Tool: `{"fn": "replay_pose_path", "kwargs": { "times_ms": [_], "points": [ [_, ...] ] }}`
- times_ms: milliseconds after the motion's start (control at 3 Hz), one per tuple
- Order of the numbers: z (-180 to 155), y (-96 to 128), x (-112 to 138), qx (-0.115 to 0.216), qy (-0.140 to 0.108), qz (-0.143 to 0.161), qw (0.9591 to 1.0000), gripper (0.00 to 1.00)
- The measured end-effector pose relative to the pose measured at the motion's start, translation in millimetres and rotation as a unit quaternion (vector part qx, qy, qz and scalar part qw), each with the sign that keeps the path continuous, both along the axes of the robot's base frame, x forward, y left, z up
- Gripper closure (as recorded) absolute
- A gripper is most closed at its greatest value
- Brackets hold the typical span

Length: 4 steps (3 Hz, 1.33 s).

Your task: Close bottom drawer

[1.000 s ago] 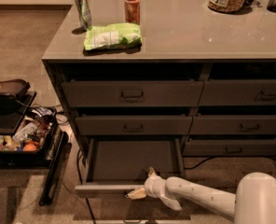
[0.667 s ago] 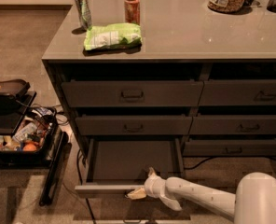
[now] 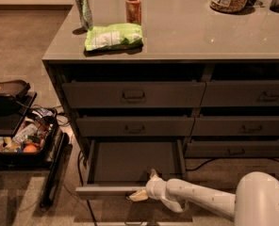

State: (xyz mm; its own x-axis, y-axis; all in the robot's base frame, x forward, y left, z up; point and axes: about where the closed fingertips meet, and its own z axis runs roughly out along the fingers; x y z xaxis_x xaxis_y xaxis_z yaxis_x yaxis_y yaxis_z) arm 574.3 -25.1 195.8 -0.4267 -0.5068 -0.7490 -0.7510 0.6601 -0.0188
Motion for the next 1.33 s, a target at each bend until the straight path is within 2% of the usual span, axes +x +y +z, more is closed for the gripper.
{"fn": "replay_pose_path", "kwargs": {
  "times_ms": [333,667,1000,1333],
  "points": [
    [-4.8,-2.1,-3.1,-0.034,-0.014,-0.006,0.9993,0.0],
    [-10.1,-18.7,4.5,-0.062,-0.02,-0.033,0.9973,0.0],
    [-9.7,-16.4,1.1,-0.055,-0.018,-0.03,0.9979,0.0],
    [-11.1,9.9,7.7,-0.042,-0.027,-0.03,0.9983,0.0]
  ]
}}
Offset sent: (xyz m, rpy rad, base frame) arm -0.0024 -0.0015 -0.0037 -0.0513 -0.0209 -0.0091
